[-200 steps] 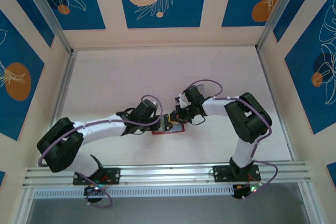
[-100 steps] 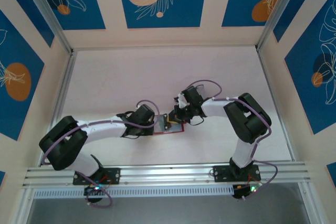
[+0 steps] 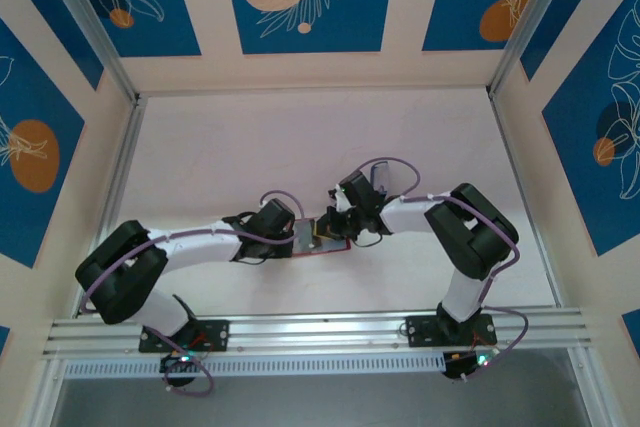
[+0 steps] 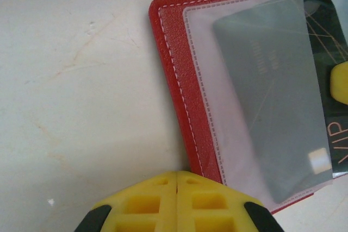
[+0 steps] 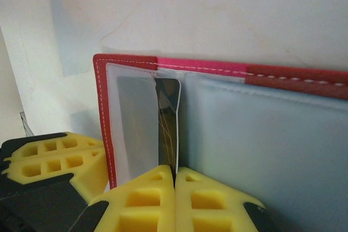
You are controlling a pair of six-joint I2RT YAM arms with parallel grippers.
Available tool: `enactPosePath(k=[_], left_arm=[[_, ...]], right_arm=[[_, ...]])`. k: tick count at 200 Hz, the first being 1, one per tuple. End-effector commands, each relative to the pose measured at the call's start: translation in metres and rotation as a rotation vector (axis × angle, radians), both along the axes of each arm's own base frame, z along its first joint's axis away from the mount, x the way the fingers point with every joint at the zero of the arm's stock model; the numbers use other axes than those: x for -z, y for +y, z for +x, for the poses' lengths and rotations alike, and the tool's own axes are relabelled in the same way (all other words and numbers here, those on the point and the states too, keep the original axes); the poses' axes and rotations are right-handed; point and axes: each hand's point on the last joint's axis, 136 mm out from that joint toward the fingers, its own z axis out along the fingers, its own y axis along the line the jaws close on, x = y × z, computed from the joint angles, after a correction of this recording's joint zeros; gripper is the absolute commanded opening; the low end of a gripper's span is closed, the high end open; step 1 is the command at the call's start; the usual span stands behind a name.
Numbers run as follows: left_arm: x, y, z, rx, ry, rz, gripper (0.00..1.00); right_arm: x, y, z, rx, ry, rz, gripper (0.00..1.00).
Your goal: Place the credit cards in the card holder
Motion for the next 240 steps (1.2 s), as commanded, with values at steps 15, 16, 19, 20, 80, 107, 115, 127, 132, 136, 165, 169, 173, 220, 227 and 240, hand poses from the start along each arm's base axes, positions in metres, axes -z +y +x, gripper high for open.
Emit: enactPosePath(k=[15,16,19,20,80,107,115,127,132,136,165,169,173,220,227,240], left_arm=[[0.033,0.008,-0.012,0.011,0.06,0.056,0.0],[0.032,0.008,-0.012,0.011,0.06,0.056,0.0],[0.033,0.009,-0.013,0.011,0.06,0.056,0.0],[0.033,0.009,-0.013,0.011,0.061,0.057,0.0],[0.033,0.007,-0.012,0.006,0.061,0.053,0.0],[0.034,0.005,-0.011,0.004,0.063,0.044,0.0],[0.034,0.005,-0.012,0.003,0.064,0.043,0.0],[0.034,0.005,-0.012,-0.001,0.065,0.042,0.0],[0.034,0.005,-0.012,-0.003,0.066,0.041,0.0],[0.034,0.006,-0.012,-0.003,0.066,0.04,0.0],[0.031,0.007,-0.013,-0.008,0.061,0.037,0.0],[0.03,0.007,-0.013,-0.01,0.06,0.035,0.0],[0.029,0.007,-0.012,-0.011,0.059,0.034,0.0],[0.019,0.001,-0.01,-0.006,0.047,0.003,0.0],[0.016,0.0,-0.009,-0.004,0.043,-0.004,0.0],[0.008,-0.003,-0.008,0.009,0.035,-0.02,0.0]], right_arm=[[0.018,0.003,-0.018,-0.003,0.045,-0.052,0.0],[0.018,0.004,-0.019,-0.004,0.044,-0.051,0.0],[0.019,0.004,-0.019,-0.004,0.046,-0.054,0.0],[0.019,0.004,-0.02,-0.003,0.047,-0.054,0.0],[0.017,0.013,-0.031,-0.043,0.045,-0.055,0.08],[0.019,0.019,-0.038,-0.067,0.046,-0.077,0.1],[0.02,0.019,-0.039,-0.066,0.043,-0.088,0.12],[0.019,0.016,-0.038,-0.064,0.035,-0.102,0.15],[0.017,0.015,-0.037,-0.06,0.026,-0.111,0.16],[0.015,0.013,-0.036,-0.059,0.017,-0.117,0.17],[-0.006,0.006,-0.029,-0.076,-0.049,-0.175,0.31],[-0.009,0.005,-0.028,-0.08,-0.052,-0.188,0.32],[-0.012,0.003,-0.027,-0.084,-0.059,-0.199,0.33],[-0.031,-0.013,-0.021,-0.106,-0.09,-0.3,0.34],[-0.034,-0.015,-0.019,-0.106,-0.101,-0.312,0.29],[-0.039,-0.021,-0.014,-0.094,-0.117,-0.343,0.2]])
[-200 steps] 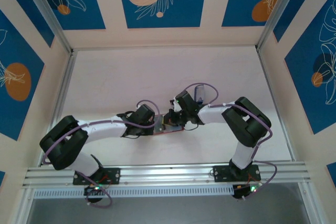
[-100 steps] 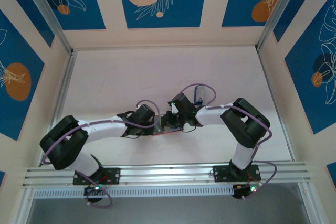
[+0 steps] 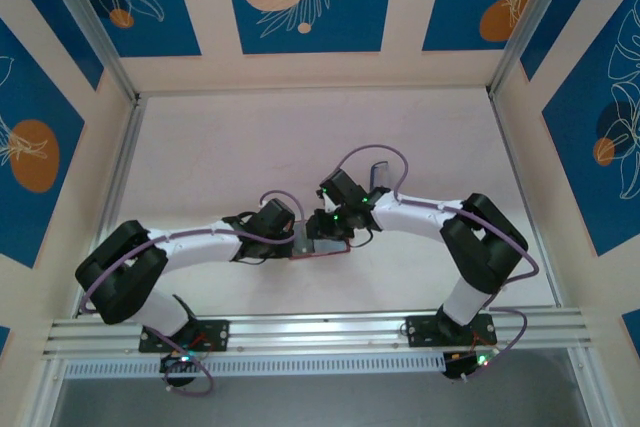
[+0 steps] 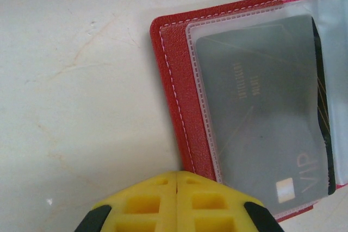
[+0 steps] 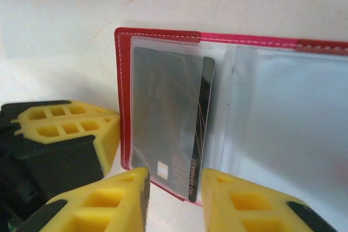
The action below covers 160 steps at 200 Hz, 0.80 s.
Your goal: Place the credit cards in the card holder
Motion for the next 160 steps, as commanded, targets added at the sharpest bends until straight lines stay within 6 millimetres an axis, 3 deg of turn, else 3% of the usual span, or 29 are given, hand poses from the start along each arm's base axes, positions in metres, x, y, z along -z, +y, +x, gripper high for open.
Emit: enactPosePath(k=[1,40,82,119,160], left_arm=[[0.012,-0.001,-0.009,0.016,0.042,-0.005,0.0],[-0.03,0.0,-0.002,0.022,-0.025,-0.013,0.0],[-0.07,-0.015,0.008,0.052,-0.074,-0.065,0.0],[-0.073,-0.044,0.016,0.097,-0.046,-0.117,0.0],[-0.052,-0.061,0.022,0.11,-0.005,-0.124,0.0]], right_arm=[[-0.008,-0.022,0.002,-0.005,-0.026,-0.107,0.2],[-0.003,-0.052,0.022,0.054,-0.034,-0.232,0.22],[0.006,-0.062,0.032,0.066,-0.033,-0.28,0.25],[0.007,-0.069,0.038,0.082,-0.044,-0.287,0.3],[0.014,-0.065,0.04,0.069,-0.02,-0.281,0.3]])
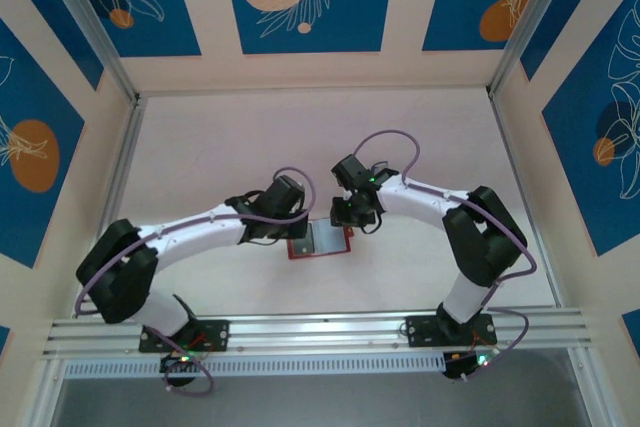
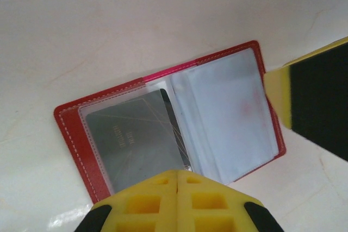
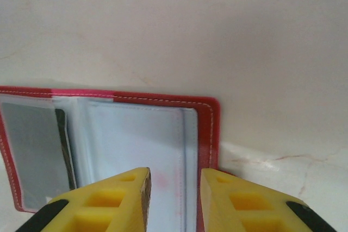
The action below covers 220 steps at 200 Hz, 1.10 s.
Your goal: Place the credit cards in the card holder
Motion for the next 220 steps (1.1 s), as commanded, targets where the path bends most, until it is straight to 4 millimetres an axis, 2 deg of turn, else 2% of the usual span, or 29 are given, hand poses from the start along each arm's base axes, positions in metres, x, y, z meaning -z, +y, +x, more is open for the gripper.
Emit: enactPosePath(k=[1,26,77,136,159,176,220], left_arm=[[0.007,-0.015,-0.001,0.037,0.027,-0.024,0.0],[0.023,-0.015,-0.003,0.035,0.049,-0.009,0.0],[0.053,0.008,-0.017,0.015,0.074,0.062,0.0],[0.074,0.021,-0.028,-0.006,0.098,0.076,0.0],[0.081,0.02,-0.031,-0.005,0.111,0.072,0.0],[0.083,0.019,-0.031,-0.004,0.115,0.071,0.0],[0.088,0.018,-0.032,-0.006,0.123,0.07,0.0]], right_arm=[[0.002,0.003,0.002,-0.018,0.014,-0.01,0.3],[0.01,0.005,0.005,-0.018,0.032,-0.023,0.28],[0.025,0.004,0.005,-0.016,0.069,-0.057,0.26],[0.041,0.008,-0.005,-0.034,0.106,-0.082,0.27],[0.038,0.013,-0.009,-0.054,0.099,-0.086,0.27],[0.031,0.008,-0.009,-0.05,0.062,-0.137,0.27],[-0.007,0.004,-0.004,-0.051,-0.059,-0.166,0.31]])
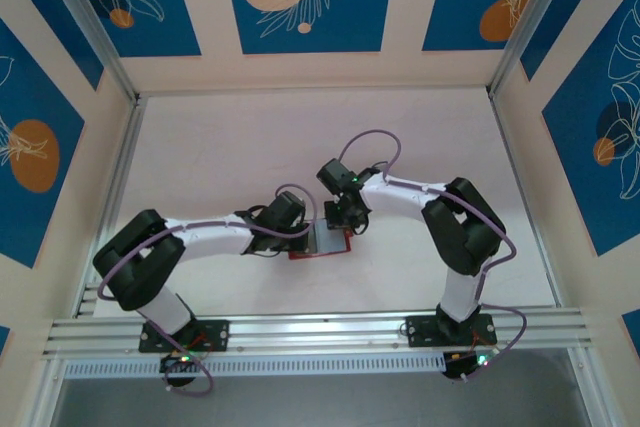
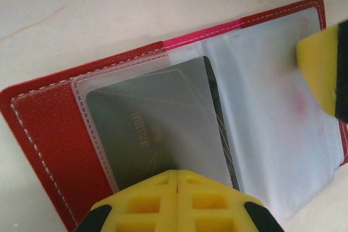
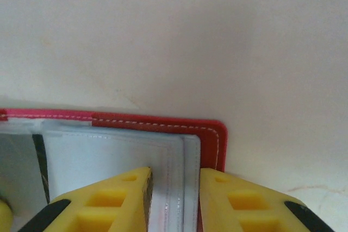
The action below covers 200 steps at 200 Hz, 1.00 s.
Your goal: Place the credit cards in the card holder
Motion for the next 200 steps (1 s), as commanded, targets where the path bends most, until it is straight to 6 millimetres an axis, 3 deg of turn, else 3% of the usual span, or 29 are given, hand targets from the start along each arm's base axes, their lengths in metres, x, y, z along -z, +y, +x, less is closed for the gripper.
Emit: enactPosePath(k=[1,27,78,105,138,200], left_arm=[[0.035,0.02,-0.022,-0.006,0.093,0.093,0.0],[0.037,0.02,-0.022,-0.011,0.093,0.091,0.0],[0.035,0.022,-0.023,-0.017,0.091,0.089,0.0],[0.035,0.023,-0.024,-0.014,0.091,0.091,0.0],[0.037,0.023,-0.025,-0.012,0.095,0.092,0.0],[0.036,0.024,-0.025,-0.018,0.092,0.087,0.0]], right_arm=[[-0.025,-0.003,-0.004,-0.013,-0.052,-0.02,0.3],[-0.035,0.009,-0.003,-0.05,-0.061,0.038,0.32],[-0.02,0.019,0.002,-0.069,-0.025,0.03,0.31],[-0.025,-0.006,0.009,0.001,-0.065,-0.093,0.31],[-0.04,-0.017,0.011,0.031,-0.136,-0.149,0.32],[-0.025,0.021,0.005,-0.064,-0.071,-0.008,0.33]])
